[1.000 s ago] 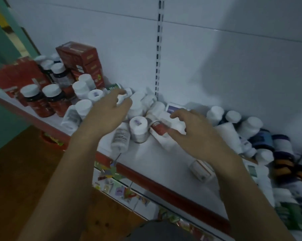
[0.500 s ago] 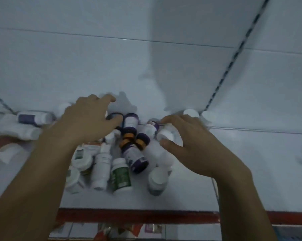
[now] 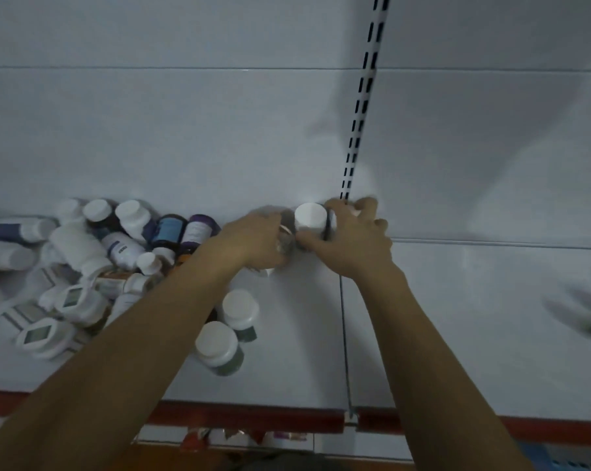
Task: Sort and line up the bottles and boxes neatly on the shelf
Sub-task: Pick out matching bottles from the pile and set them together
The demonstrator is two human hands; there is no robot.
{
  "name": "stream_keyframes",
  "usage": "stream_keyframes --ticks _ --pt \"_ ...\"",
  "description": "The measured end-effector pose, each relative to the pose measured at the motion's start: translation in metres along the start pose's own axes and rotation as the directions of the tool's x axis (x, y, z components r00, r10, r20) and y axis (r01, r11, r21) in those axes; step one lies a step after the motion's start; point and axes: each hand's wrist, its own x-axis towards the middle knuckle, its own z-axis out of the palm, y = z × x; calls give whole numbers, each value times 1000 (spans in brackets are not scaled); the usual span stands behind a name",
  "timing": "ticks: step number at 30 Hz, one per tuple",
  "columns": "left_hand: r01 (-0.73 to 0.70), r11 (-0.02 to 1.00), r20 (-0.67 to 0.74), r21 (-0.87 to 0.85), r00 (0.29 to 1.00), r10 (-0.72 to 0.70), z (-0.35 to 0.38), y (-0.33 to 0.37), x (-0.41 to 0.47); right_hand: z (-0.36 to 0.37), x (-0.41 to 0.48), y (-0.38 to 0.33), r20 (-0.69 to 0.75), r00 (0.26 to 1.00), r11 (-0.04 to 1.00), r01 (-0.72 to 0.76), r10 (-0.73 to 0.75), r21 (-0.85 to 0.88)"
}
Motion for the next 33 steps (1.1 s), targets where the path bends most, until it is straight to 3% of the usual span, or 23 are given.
stream_keyframes --ticks 5,11,15,22,29,33 --pt "-87 996 27 -11 996 87 -1 -7 -5 17 13 -16 15 997 997 -75 75 4" --pt "-94 995 -167 -35 982 87 -7 -13 -40 7 8 -8 10 1000 1000 -23 24 -20" --pt "-38 991 -279 -128 960 1 -24 -37 -68 -11 -6 -20 -55 995 996 82 -81 24" --pt "151 931 -319 -332 911 -262 -39 -122 -138 -35 -22 -113 -123 943 938 324 -309 124" --pt "351 775 -339 -526 749 -570 -15 -249 -256 26 -53 -264 49 851 845 510 -523 159" --pt "372 673 -327 -640 660 -676 7 -325 -311 79 -89 -350 183 782 801 563 -596 203"
